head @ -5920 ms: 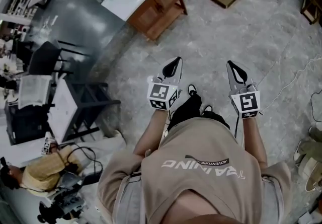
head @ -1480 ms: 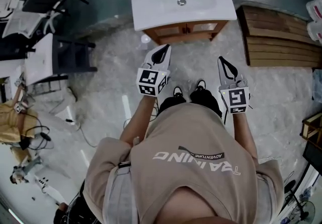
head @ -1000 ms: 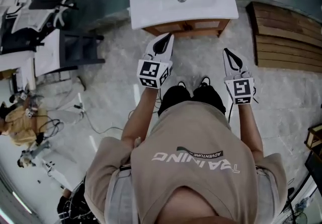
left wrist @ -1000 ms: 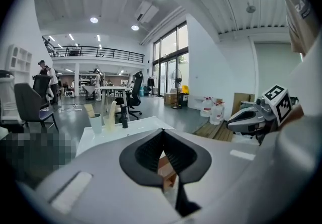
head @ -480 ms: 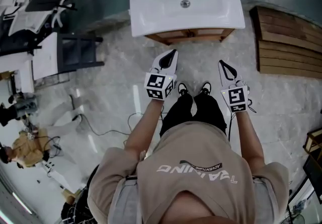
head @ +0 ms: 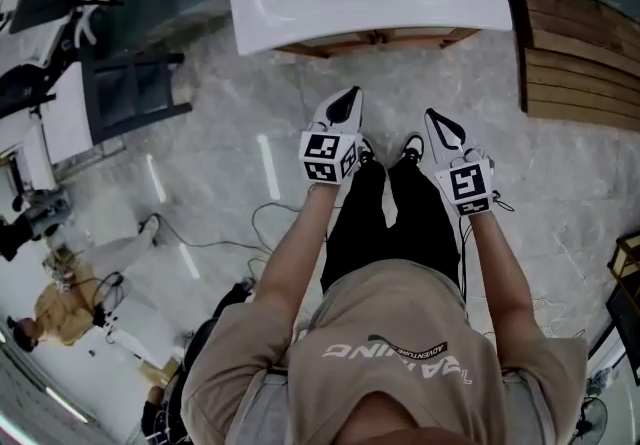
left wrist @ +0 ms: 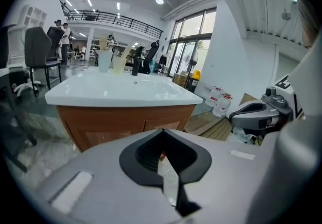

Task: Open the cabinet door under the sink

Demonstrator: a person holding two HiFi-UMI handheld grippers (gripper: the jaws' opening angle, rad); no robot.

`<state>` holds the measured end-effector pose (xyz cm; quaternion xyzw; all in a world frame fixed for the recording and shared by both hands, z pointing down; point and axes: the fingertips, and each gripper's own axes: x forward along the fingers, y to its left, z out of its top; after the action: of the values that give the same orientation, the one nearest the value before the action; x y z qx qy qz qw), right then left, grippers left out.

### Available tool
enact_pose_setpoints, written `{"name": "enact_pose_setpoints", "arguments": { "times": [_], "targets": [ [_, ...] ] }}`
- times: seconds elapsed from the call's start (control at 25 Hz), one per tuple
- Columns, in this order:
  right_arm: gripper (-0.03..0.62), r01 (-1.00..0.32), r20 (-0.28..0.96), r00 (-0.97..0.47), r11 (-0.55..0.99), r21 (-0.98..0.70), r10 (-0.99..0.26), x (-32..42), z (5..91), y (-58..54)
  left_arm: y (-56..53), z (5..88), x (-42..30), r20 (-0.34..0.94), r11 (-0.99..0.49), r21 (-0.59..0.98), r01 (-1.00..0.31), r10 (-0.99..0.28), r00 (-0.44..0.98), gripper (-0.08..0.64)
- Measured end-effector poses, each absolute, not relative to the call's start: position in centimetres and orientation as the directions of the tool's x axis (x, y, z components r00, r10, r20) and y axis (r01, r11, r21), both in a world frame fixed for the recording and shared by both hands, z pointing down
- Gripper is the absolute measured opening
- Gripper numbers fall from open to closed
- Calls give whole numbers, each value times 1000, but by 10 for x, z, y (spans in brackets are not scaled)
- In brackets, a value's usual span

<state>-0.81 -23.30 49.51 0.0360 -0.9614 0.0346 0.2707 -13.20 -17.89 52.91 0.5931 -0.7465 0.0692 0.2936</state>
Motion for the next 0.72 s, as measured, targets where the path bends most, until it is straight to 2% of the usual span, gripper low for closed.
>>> {"name": "enact_pose_setpoints", "arguments": {
  "times": [0.48,0.72],
  "targets": [
    [2,-67,591,-806,996,-53,-23,-8,580,-242,-156,661,-139,634,418,329,-847,-763,-130,18],
    [2,-46,618,-786,997,-59,1,-18,617,-245,-171,698,-155,619,528,453,-719,-766,-173,18]
  ]
}}
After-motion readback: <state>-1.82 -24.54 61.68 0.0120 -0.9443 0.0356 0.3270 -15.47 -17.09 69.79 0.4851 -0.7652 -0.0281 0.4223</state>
